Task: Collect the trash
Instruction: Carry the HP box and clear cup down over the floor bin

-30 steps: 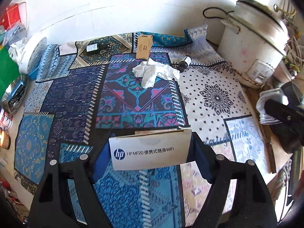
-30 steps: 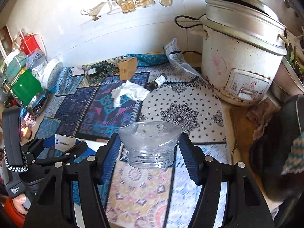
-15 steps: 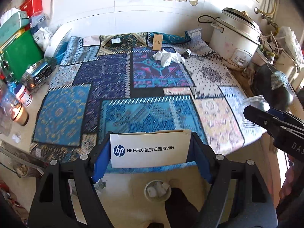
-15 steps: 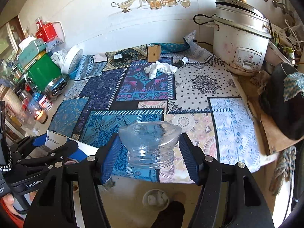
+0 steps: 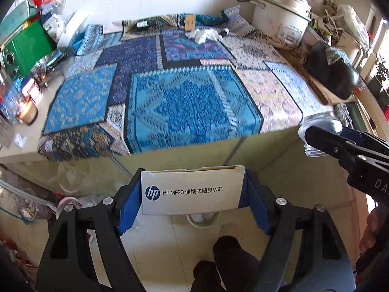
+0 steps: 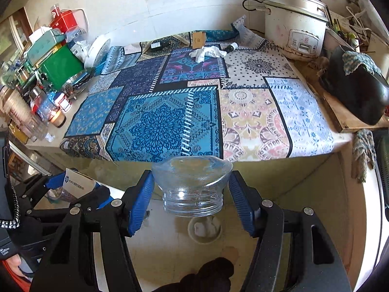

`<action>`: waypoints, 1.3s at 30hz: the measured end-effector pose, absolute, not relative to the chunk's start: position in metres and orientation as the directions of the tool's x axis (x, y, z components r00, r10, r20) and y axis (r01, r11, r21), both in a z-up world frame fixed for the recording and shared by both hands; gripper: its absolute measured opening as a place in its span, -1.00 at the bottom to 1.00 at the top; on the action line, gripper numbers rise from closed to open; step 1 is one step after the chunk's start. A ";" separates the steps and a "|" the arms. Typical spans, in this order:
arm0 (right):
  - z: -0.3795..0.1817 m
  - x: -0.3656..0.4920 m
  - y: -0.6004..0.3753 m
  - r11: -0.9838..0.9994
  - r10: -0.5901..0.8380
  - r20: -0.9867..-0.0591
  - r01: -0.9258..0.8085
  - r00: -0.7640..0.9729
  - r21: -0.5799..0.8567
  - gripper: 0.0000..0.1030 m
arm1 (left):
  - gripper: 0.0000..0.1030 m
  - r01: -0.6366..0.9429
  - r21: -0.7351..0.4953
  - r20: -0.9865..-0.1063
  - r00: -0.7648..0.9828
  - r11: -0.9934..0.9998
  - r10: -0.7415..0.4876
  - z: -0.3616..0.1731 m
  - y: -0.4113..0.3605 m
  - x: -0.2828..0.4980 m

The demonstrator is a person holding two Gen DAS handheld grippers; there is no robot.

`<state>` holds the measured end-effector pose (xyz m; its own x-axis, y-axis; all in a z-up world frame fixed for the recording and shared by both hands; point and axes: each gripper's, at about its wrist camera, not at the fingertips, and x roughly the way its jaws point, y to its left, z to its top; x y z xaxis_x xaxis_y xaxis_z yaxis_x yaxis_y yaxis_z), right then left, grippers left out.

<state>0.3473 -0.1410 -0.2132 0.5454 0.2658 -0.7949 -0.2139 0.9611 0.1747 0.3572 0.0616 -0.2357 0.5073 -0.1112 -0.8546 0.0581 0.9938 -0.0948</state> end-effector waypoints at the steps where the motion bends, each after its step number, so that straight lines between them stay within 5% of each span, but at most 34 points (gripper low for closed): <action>1: -0.218 0.346 -0.143 0.961 0.266 -0.801 -0.212 0.537 0.177 0.16 | 0.50 0.057 -0.099 -0.861 0.495 0.993 -0.115 -0.242 0.058 0.355; 13: -0.323 0.354 -0.170 0.962 0.259 -0.882 -0.192 0.394 0.197 0.16 | 0.50 0.003 -0.113 -0.927 0.360 0.994 -0.107 -0.362 0.025 0.352; 30: -0.604 0.392 -0.138 0.957 0.226 -0.960 -0.222 0.164 0.187 0.16 | 0.49 -0.266 -0.206 -0.967 0.204 0.942 -0.154 -0.657 0.044 0.338; 39: -0.710 0.401 -0.083 0.922 0.273 -0.960 -0.301 0.054 0.245 0.16 | 0.49 -0.399 -0.234 -0.964 0.217 0.887 -0.156 -0.741 0.070 0.323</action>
<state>0.4007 -0.0830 -0.7102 0.0545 0.2734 -0.9603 -0.3008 0.9216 0.2453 0.3234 0.0702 -0.7413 0.2171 -0.1561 -0.9636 -0.3993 0.8866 -0.2336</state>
